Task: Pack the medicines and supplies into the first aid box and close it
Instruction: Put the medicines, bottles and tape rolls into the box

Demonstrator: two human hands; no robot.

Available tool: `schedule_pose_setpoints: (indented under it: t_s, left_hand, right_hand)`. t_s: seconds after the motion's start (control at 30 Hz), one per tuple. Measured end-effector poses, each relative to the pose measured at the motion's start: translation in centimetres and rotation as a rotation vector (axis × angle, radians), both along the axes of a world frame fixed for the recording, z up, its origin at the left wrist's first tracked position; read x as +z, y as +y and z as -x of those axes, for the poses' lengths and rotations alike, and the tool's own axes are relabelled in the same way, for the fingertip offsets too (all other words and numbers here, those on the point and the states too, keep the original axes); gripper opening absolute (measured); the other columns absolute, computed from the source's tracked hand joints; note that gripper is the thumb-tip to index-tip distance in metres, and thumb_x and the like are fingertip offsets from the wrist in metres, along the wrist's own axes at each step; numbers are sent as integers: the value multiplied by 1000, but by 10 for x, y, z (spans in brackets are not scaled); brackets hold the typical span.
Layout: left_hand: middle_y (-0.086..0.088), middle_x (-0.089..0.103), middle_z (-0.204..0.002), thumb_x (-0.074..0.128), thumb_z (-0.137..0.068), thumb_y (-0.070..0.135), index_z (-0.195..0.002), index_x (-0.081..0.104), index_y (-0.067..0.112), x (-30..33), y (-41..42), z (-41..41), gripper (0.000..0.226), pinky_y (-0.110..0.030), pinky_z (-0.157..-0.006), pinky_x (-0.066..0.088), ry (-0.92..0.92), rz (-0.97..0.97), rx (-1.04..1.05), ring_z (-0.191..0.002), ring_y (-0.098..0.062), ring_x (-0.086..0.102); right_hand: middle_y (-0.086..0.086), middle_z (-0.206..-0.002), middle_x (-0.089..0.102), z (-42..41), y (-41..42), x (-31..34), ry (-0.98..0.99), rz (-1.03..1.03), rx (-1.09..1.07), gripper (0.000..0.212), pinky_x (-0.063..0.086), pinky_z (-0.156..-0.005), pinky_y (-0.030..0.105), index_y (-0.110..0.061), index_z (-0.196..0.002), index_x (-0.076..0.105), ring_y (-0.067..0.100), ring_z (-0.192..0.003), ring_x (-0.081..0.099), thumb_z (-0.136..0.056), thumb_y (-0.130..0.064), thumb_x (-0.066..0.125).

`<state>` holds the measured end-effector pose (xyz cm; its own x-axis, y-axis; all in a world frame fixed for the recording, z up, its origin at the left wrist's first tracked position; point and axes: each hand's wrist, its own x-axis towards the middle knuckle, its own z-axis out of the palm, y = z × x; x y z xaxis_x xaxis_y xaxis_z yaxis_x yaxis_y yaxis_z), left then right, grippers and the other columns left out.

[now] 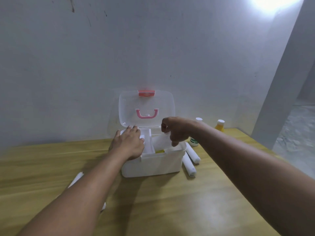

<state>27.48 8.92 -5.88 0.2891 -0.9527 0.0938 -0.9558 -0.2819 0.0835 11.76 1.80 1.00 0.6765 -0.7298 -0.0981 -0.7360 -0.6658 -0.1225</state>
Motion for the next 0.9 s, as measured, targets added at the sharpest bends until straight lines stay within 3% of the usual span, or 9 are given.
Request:
schedule_pose_setpoints:
  t_s: [0.27,0.4,0.53,0.6,0.67,0.73,0.83,0.9]
  left_hand:
    - [1,8,-163,23,-99,31,-152,15,15,0,2,1,56,-46,-122,7,19,22,-9,-151,-17,6]
    - [1,8,-163,23,-99,29,-151,19,16,0,2,0,54,-46,-121,7,9,21,-18,-151,-17,5]
    - [1,7,-163,22,-99,29,-151,19,16,0,3,0,54,-46,-122,7,16,19,-15,-151,-17,4]
    - [1,6,-163,22,-99,29,-152,18,16,0,3,0,55,-46,-122,6,17,15,-14,-151,-17,4]
    - [1,6,-164,22,-99,29,-152,17,16,0,3,0,55,-46,-122,6,18,13,-12,-151,-16,3]
    - [2,5,-164,22,-99,29,-152,17,16,0,3,1,55,-45,-122,5,24,12,-10,-151,-15,3]
    - [2,5,-164,21,-99,29,-152,17,16,0,3,0,55,-45,-122,6,24,13,-11,-151,-15,3]
    - [2,6,-163,21,-99,29,-152,17,16,0,3,0,54,-46,-122,7,15,10,-15,-151,-15,3]
  right_hand:
    - [9,-124,60,-9,-8,-26,-105,-58,-24,64,45,-78,29,-10,-125,53,28,-107,58,-70,-14,85]
    - [9,-90,69,-8,-8,-31,-213,-121,-112,59,51,-55,22,-5,-117,57,15,-64,66,-69,-18,87]
    - [6,-91,63,-10,-10,-36,-293,-165,-151,55,47,-45,16,-8,-117,56,12,-60,64,-70,-10,85]
    - [9,-104,63,-12,-12,-39,-310,-178,-138,58,52,-54,20,-12,-122,54,16,-72,64,-72,-2,82]
    - [11,-116,62,-14,-13,-43,-310,-203,-122,64,59,-74,33,-14,-127,49,25,-92,64,-73,5,77]
    - [12,-122,61,-14,-14,-44,-318,-215,-114,65,57,-86,40,-13,-130,47,29,-102,62,-74,8,74]
    - [14,-120,61,-7,-16,-40,-379,-204,-111,56,57,-86,43,-10,-128,50,32,-103,64,-80,10,67]
    - [14,-104,64,4,-19,-31,-520,-244,-138,41,58,-82,48,-8,-119,55,32,-92,67,-83,12,61]
